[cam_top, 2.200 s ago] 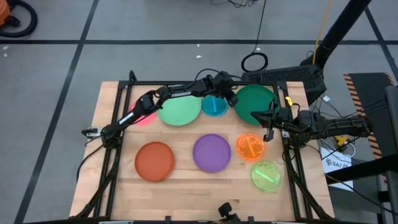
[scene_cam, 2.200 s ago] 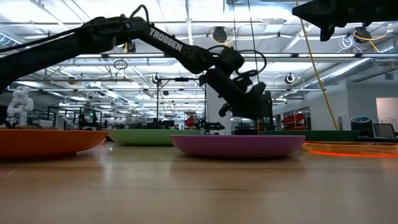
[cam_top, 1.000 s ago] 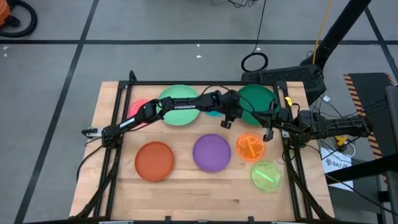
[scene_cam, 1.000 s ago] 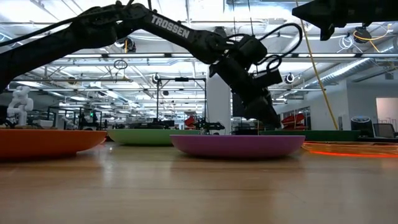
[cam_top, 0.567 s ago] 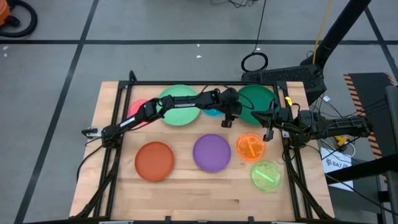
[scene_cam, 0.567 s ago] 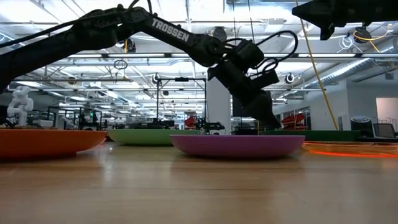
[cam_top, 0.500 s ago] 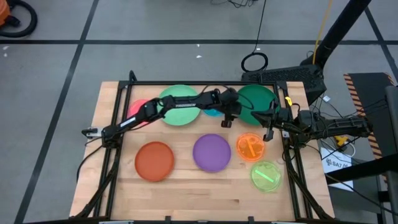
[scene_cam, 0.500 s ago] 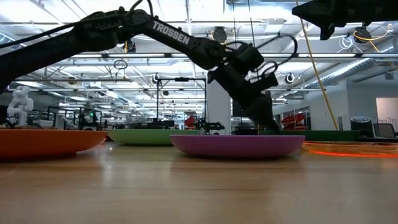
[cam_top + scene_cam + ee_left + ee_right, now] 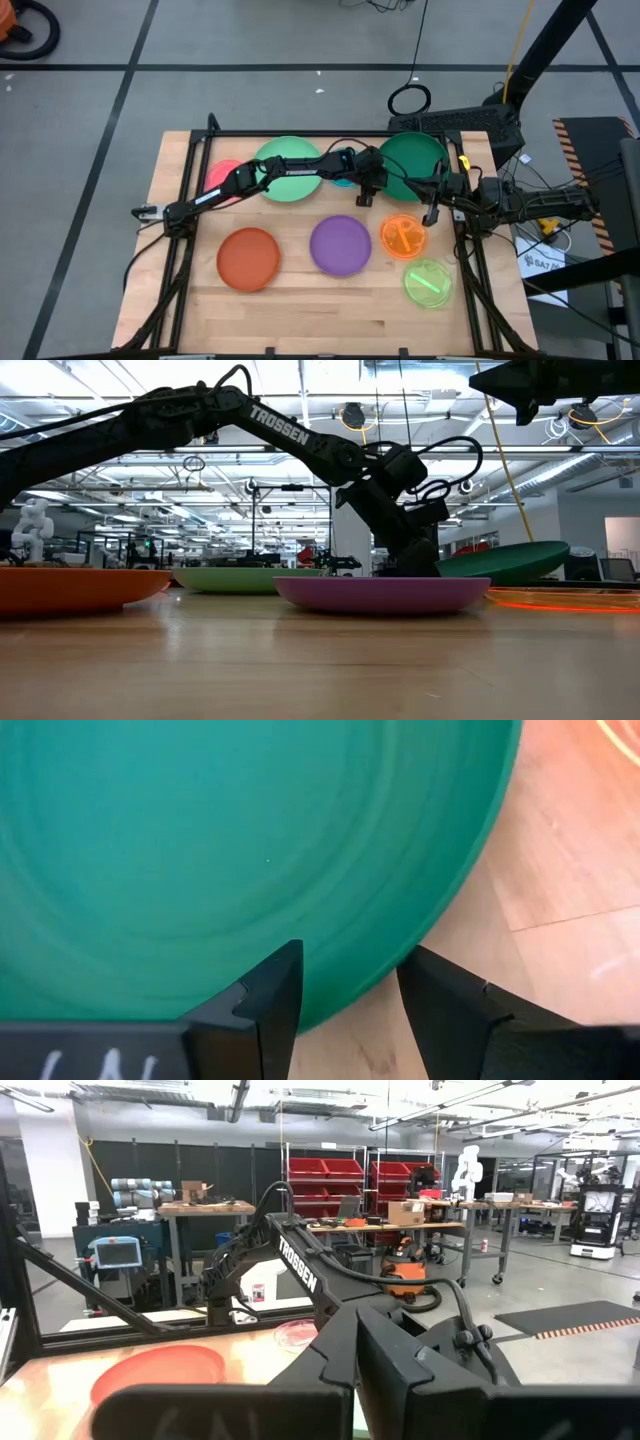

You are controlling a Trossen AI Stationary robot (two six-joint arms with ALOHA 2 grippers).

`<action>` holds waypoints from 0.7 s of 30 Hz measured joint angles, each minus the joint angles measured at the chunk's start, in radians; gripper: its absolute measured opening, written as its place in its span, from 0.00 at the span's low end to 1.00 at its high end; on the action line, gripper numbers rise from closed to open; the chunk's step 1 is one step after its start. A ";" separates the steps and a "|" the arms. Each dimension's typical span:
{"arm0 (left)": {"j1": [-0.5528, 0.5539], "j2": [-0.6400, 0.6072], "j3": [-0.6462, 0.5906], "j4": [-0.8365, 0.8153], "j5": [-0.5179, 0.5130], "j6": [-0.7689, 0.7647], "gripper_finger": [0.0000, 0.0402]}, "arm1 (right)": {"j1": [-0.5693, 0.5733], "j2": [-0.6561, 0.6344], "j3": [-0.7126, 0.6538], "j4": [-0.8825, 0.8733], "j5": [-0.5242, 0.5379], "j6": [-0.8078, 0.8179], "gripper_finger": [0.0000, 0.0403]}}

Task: Stack plastic plates
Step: Stack the dark green plate on top of the light green plate

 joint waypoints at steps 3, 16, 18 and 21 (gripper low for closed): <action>-0.006 0.000 0.000 0.032 0.000 0.020 0.42 | 0.000 0.000 0.000 0.000 0.000 -0.002 0.02; -0.015 0.000 0.000 0.023 0.001 0.070 0.15 | 0.000 0.000 0.000 -0.002 0.000 -0.013 0.02; -0.016 0.000 0.000 0.026 0.000 0.074 0.08 | 0.000 0.000 0.000 -0.002 0.000 -0.017 0.02; -0.018 -0.003 0.003 0.028 -0.003 0.082 0.03 | 0.000 0.000 0.000 -0.006 0.000 -0.024 0.02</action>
